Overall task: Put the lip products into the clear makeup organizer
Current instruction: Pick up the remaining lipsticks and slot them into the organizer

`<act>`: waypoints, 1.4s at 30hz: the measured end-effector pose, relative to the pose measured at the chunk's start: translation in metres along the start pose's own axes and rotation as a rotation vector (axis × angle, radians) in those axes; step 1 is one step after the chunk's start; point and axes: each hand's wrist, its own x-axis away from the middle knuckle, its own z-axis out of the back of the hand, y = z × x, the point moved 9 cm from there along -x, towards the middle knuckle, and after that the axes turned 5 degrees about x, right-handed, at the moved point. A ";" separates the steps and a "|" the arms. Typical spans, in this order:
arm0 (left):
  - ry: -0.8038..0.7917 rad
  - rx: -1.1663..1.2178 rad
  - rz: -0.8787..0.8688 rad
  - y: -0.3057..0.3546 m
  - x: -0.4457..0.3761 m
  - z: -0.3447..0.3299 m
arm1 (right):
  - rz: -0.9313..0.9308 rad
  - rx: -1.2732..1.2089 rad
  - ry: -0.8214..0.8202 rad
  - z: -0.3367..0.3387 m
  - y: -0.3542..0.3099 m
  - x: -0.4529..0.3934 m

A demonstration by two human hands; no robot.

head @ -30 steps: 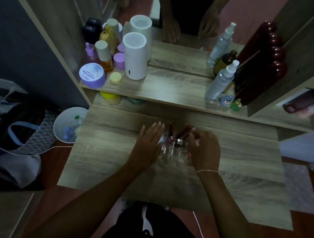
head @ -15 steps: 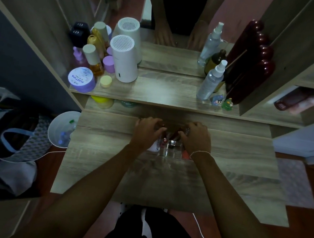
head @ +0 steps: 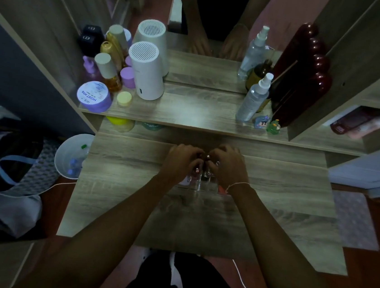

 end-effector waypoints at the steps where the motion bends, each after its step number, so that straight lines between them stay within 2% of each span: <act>1: -0.016 -0.024 -0.012 0.001 0.000 -0.001 | 0.006 0.008 0.002 0.000 0.000 0.000; 10: -0.044 0.003 -0.044 0.006 0.001 0.001 | -0.007 0.011 -0.009 0.000 0.000 0.000; 33: 0.015 0.028 -0.072 0.007 0.012 0.011 | -0.029 -0.008 0.010 0.004 0.005 0.011; 38: 0.141 0.055 -0.080 0.009 0.019 0.025 | -0.006 -0.026 0.030 0.012 0.006 0.016; 42: 0.254 -0.057 -0.257 0.026 0.040 0.030 | -0.028 -0.014 0.041 0.020 0.022 0.021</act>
